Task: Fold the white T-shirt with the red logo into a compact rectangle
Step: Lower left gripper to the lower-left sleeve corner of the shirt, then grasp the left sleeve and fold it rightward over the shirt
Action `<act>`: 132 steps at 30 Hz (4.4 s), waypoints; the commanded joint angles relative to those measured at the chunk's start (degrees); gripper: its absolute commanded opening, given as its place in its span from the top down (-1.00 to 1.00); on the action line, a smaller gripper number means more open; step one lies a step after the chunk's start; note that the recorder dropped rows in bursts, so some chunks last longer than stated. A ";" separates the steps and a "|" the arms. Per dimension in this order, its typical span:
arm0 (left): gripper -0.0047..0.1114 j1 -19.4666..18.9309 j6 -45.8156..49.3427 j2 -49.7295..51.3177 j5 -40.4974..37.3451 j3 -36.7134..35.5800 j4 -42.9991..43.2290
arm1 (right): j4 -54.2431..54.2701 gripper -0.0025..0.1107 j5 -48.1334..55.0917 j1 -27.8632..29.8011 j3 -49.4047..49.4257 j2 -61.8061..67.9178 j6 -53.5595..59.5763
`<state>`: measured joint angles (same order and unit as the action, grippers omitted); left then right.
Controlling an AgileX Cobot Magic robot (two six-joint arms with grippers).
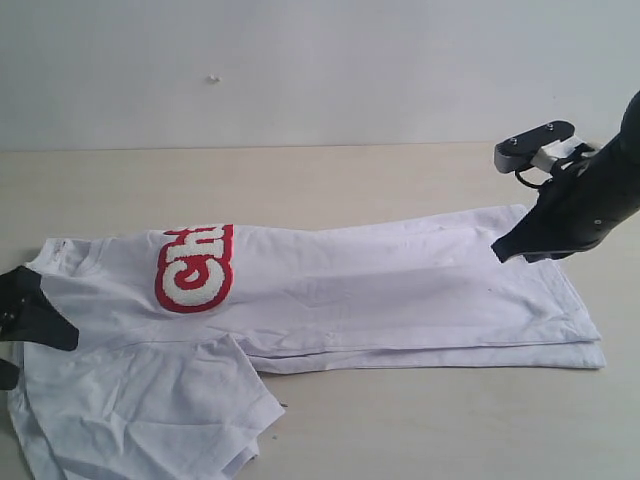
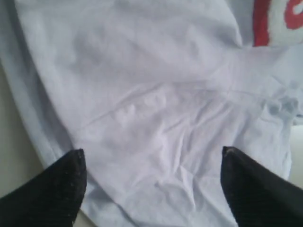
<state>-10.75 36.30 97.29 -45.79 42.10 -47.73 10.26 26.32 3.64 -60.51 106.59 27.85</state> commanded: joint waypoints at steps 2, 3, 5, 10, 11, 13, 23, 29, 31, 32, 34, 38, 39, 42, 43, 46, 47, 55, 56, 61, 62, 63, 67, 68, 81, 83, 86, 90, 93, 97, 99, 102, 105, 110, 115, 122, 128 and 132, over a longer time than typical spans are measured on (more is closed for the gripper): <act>-0.38 -0.09 -1.59 -7.95 -0.18 -7.15 -0.66 | 0.21 0.96 2.47 0.33 0.16 -0.80 0.58; -0.38 -0.09 -1.83 -8.70 0.44 -8.44 -0.66 | 0.21 0.96 2.75 0.33 0.16 -0.80 0.58; -0.38 -0.09 -2.81 -10.82 2.71 -11.60 -0.54 | 0.21 0.96 3.22 0.33 0.16 -1.04 0.58; -0.38 -0.09 -6.30 -12.99 5.83 -15.49 0.55 | 0.33 0.96 3.71 0.33 0.16 -2.51 0.58; -0.38 -0.09 -6.83 -12.99 5.73 -15.91 0.55 | 0.91 0.96 3.71 0.33 0.16 -2.96 0.58; -0.38 -0.09 -6.83 -12.99 5.84 -16.88 0.01 | 2.88 0.96 3.58 0.33 0.16 -3.59 0.58; -0.38 1.98 -6.68 -10.79 6.97 -19.49 -2.66 | 4.33 0.96 3.88 0.33 0.16 -6.05 0.58; -0.38 10.26 -5.04 -5.65 11.12 -19.49 -7.93 | 4.33 0.96 3.88 0.33 0.16 -6.77 0.58; -0.38 13.15 -3.00 -4.46 11.25 -19.49 -11.13 | 4.33 0.96 3.66 0.33 0.16 -6.89 0.58; -0.38 14.23 -2.15 -3.87 11.25 -19.49 -12.27 | 4.33 0.96 3.66 0.33 0.16 -6.89 0.58; -0.31 16.06 -0.81 -3.27 11.83 -19.49 -14.54 | 4.60 0.96 3.67 0.33 0.16 -6.89 0.58; 0.30 16.81 -0.28 -3.27 12.03 -19.49 -15.99 | 4.70 0.96 3.88 0.33 0.16 -6.89 0.58; 0.47 16.81 -0.05 -3.27 12.03 -19.49 -15.99 | 4.70 0.96 3.88 0.33 0.16 -6.89 0.58; 0.91 16.81 1.84 -3.27 12.03 -19.49 -16.15 | 4.70 0.96 3.88 0.33 0.16 -6.89 0.58; 0.91 16.81 2.52 -3.27 12.03 -19.49 -16.19 | 4.70 0.96 3.88 0.33 0.16 -6.89 0.58; 0.92 16.81 7.38 -3.39 8.58 -19.49 -16.30 | 4.70 0.96 4.34 0.33 0.16 -6.89 0.58; 0.92 16.69 8.77 -3.51 7.17 -19.49 -16.43 | 4.70 0.96 4.46 0.33 0.16 -6.89 0.58; 0.92 16.45 20.28 -6.14 -5.24 -17.17 -30.21 | 4.70 0.96 6.77 0.33 0.16 -6.89 0.58; 0.92 16.45 20.37 -6.14 -5.33 -16.45 -31.67 | 4.70 0.96 7.03 0.33 0.16 -6.89 0.58; 0.92 16.45 21.71 -5.16 -2.87 -8.47 -39.22 | 4.56 0.96 7.87 0.33 0.16 -8.21 0.58; 0.92 16.45 21.71 -4.64 -0.86 -6.13 -40.52 | 4.56 0.96 8.02 0.33 0.16 -8.44 0.58; 0.92 16.45 21.71 -4.18 -0.01 -5.26 -41.07 | 4.56 0.96 8.28 0.33 0.16 -8.44 0.58; 0.92 16.45 21.71 -1.94 5.24 -1.19 -42.11 | 4.56 0.96 8.50 0.33 0.16 -8.55 0.58; 0.92 16.33 21.71 -1.29 7.08 -0.33 -42.83 | 4.56 0.96 8.50 0.33 0.16 -8.55 0.58; -0.01 13.10 25.25 7.58 9.45 5.81 -50.08 | 4.56 0.96 8.51 0.33 0.16 -8.55 0.58; -0.39 13.10 25.28 7.58 10.33 5.90 -50.43 | 4.56 0.96 8.51 0.33 0.16 -8.55 0.58; -0.46 12.96 25.28 7.58 10.73 6.28 -50.33 | 4.56 0.96 8.86 0.33 0.16 -8.55 0.58; -0.20 12.53 25.38 7.58 7.74 7.04 -49.62 | 4.56 0.96 9.54 0.33 0.16 -8.55 0.58; 0.05 11.94 25.38 7.26 2.28 7.16 -44.62 | 4.46 0.96 9.66 0.33 0.16 -8.55 0.58; 0.37 11.36 24.28 6.76 -0.74 7.16 -33.14 | 4.35 0.96 9.67 0.33 0.16 -8.55 0.58; 0.59 11.36 22.58 6.17 0.32 7.16 -28.14 | 4.35 0.96 9.67 0.33 0.16 -8.55 0.58; 0.92 11.36 20.44 5.82 1.87 7.04 -25.50 | 4.32 0.96 9.67 0.33 0.16 -8.55 0.58; 0.92 12.05 20.44 5.82 3.88 6.27 -24.45 | 4.32 0.96 9.67 0.33 0.16 -8.55 0.58; 0.92 15.39 20.44 6.03 14.42 5.24 -24.94 | 4.32 0.96 9.67 0.33 0.16 -8.55 0.58; 0.92 18.72 21.72 7.31 19.36 5.36 -27.86 | 4.33 0.96 9.56 0.33 0.16 -8.55 0.58; 0.92 22.13 21.69 11.66 19.53 8.24 -33.32 | 4.33 0.96 9.30 0.33 0.16 -8.55 0.58; 0.92 23.88 21.94 12.31 17.51 12.04 -37.66 | 4.33 0.96 8.81 0.33 0.16 -8.55 0.58; 0.92 23.88 21.94 12.31 18.71 14.59 -38.76 | 4.33 0.96 8.81 0.33 0.16 -8.55 0.58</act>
<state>12.92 57.98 109.60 -28.04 55.04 -85.12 14.66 35.89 3.64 -60.51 98.64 28.05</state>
